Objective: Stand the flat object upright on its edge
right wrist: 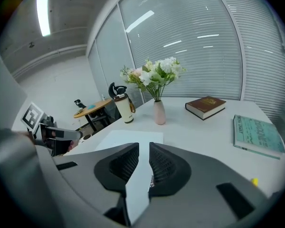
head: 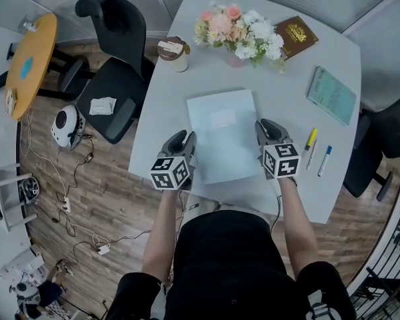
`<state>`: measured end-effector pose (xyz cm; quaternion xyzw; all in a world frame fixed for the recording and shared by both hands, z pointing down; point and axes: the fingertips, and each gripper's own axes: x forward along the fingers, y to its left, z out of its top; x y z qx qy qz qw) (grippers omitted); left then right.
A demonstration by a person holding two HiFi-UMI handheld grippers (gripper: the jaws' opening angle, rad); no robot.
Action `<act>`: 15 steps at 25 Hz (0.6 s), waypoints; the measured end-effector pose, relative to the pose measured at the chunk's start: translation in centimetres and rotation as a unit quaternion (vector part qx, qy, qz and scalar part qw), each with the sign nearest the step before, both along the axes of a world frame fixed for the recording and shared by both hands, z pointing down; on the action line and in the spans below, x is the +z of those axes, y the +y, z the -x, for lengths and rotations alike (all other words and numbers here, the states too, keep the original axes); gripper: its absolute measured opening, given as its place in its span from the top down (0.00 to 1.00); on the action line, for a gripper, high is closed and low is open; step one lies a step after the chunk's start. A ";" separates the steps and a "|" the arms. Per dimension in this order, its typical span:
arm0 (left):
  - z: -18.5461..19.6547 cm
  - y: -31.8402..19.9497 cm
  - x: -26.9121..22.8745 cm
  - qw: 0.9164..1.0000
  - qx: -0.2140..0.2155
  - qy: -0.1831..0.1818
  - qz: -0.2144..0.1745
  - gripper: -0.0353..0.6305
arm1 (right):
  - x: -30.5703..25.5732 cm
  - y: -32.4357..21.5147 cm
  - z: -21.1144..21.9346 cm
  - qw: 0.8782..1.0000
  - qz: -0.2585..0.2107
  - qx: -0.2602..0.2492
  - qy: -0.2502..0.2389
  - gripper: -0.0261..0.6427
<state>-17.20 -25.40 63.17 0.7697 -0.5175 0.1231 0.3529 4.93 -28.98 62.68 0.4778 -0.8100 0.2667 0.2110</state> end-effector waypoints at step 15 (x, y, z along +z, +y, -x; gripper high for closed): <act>0.3 -1.2 3.7 0.998 -0.027 0.046 0.045 0.62 | 4.0 -1.4 -0.4 0.998 0.054 0.019 -0.032 0.65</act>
